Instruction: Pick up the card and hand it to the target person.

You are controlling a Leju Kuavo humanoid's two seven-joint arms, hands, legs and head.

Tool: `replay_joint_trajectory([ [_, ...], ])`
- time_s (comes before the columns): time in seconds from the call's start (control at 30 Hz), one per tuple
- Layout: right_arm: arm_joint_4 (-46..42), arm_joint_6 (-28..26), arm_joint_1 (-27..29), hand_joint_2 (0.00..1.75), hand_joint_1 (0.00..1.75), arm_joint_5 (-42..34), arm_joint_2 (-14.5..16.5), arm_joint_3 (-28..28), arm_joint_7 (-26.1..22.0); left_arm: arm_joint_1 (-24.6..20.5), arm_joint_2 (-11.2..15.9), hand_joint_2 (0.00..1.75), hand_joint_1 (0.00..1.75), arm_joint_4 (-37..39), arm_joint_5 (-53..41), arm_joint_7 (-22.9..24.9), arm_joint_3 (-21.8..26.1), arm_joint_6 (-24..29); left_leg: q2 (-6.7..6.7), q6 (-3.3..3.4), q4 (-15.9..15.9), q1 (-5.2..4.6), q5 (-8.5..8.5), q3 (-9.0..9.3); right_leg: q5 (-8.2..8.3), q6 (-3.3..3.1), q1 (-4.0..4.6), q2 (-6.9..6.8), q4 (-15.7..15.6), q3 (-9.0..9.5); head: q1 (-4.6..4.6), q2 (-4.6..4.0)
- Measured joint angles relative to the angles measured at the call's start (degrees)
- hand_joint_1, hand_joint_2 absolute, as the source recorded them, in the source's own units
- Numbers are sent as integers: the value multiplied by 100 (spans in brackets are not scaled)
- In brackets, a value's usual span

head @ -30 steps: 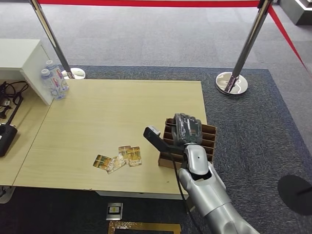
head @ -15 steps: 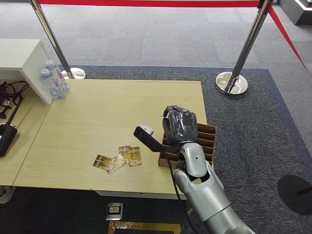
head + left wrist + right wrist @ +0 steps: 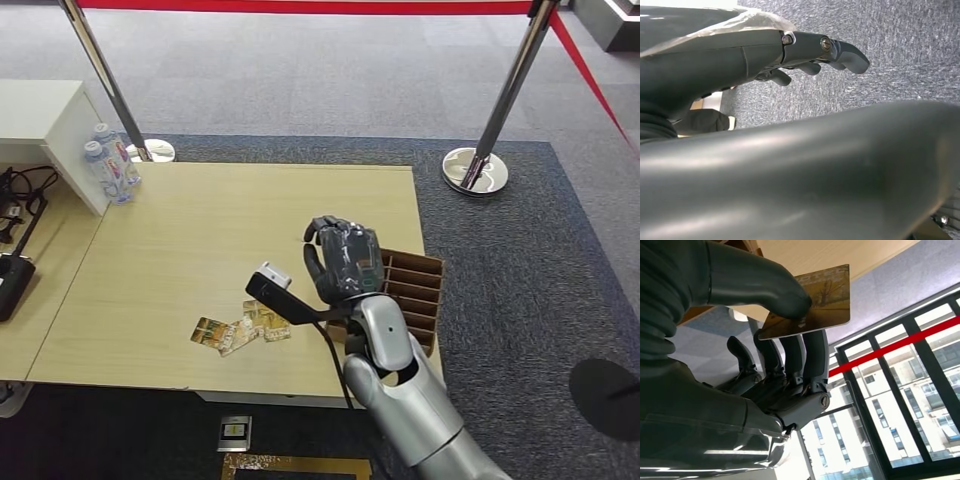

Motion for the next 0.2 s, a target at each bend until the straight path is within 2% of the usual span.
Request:
replay_joint_trajectory([
  [0.2, 75, 524, -75, 175, 141, -638, 95, 123, -281, -10, 0, 0, 0, 1, -49, -10, 7, -17, 0, 0, 0, 1, 0, -1, 0, 0, 1, 0, 0, -1, 1, 0],
])
